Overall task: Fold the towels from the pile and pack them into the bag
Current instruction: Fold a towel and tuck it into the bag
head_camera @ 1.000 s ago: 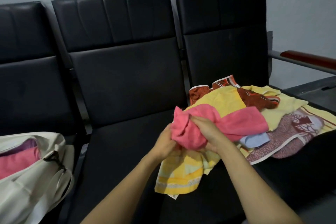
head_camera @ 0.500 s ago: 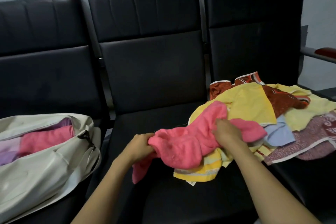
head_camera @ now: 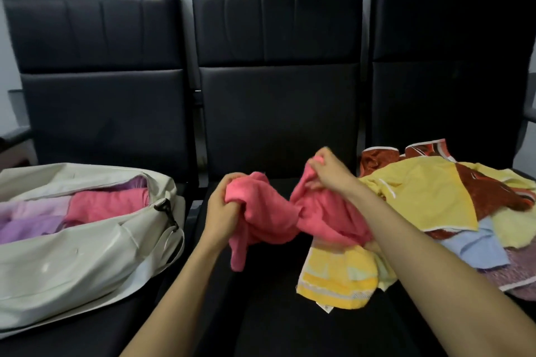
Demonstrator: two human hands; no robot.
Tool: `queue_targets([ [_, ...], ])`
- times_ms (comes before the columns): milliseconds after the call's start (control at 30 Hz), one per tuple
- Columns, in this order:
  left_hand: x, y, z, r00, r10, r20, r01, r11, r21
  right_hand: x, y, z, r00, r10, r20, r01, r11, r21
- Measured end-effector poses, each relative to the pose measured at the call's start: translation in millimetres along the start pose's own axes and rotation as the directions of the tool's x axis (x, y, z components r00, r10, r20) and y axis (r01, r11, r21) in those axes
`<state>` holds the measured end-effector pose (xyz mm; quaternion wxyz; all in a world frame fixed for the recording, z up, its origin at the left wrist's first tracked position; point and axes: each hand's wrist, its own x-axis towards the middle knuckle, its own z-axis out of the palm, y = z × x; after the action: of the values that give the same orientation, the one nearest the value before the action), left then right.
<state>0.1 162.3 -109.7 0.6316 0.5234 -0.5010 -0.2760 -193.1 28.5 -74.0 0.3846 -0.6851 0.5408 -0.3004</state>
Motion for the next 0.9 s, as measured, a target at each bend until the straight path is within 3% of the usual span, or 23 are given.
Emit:
queue_targets([
  [33, 1.0, 5.2, -1.0, 0.996, 0.066, 0.062, -0.067, 0.998, 0.014, 16.2, -8.2, -4.1, 0.988, -0.1, -0.119, 0.096, 0.995, -0.04],
  [100, 0.2, 7.9, 2.7, 0.957, 0.101, 0.271, -0.158, 0.967, 0.198, 36.5, -20.2, -10.2, 0.972, -0.218, -0.087, 0.202, 0.965, -0.167],
  [167, -4.9, -2.9, 11.7, 0.855, -0.085, 0.512, -0.185, 0.872, 0.453, 45.5, -21.4, -8.1, 0.989, -0.15, 0.002, 0.146, 0.962, -0.231],
  [200, -8.5, -13.0, 16.2, 0.769, -0.226, 0.598, -0.18, 0.821, 0.542, 42.3, -16.8, -4.4, 0.992, -0.118, 0.043, 0.125, 0.956, -0.265],
  [267, -15.6, -31.5, 22.0, 0.585, -0.472, 0.659, -0.162, 0.728, 0.666, 28.5, 2.6, 8.6, 0.982, -0.086, 0.171, 0.14, 0.931, -0.337],
  [300, -18.2, -36.4, 22.8, 0.531, -0.54, 0.653, -0.159, 0.694, 0.702, 17.5, 13.8, 15.5, 0.966, -0.07, 0.247, 0.155, 0.926, -0.343],
  [333, -18.9, -39.1, 22.0, 0.524, -0.564, 0.638, -0.143, 0.68, 0.719, 3.5, 22.5, 19.9, 0.941, -0.053, 0.335, 0.183, 0.911, -0.371],
  [433, -16.6, -35.5, 19.0, 0.623, -0.553, 0.554, -0.071, 0.665, 0.743, -35.0, 45.8, 28.5, 0.832, -0.001, 0.554, 0.316, 0.823, -0.472],
  [500, -14.7, -32.3, 18.2, 0.641, -0.597, 0.482, -0.15, 0.519, 0.842, -52.9, 61.7, 32.0, 0.791, 0.011, 0.612, 0.312, 0.853, -0.418],
  [567, -16.2, -31.9, 18.5, 0.653, -0.643, 0.4, -0.219, 0.346, 0.912, -65.5, 75.4, 37.8, 0.798, -0.033, 0.602, 0.342, 0.846, -0.408],
  [633, -21.0, -33.9, 19.8, 0.745, -0.561, 0.362, -0.194, 0.337, 0.921, -74.0, 87.0, 47.2, 0.828, -0.146, 0.541, 0.423, 0.796, -0.433],
  [733, -30.5, -35.4, 20.7, 0.883, -0.378, 0.278, -0.035, 0.538, 0.842, -83.2, 86.6, 56.6, 0.892, -0.329, 0.311, 0.43, 0.83, -0.356],
  [800, -31.0, -33.3, 17.7, 0.9, -0.353, 0.255, -0.011, 0.566, 0.824, -82.3, 75.7, 49.9, 0.95, -0.286, 0.13, 0.306, 0.934, -0.183],
  [900, -25.3, -35.8, 7.3, 0.846, -0.445, 0.294, -0.036, 0.502, 0.864, -78.9, 64.2, 35.3, 0.986, -0.161, -0.036, 0.164, 0.983, 0.077],
])
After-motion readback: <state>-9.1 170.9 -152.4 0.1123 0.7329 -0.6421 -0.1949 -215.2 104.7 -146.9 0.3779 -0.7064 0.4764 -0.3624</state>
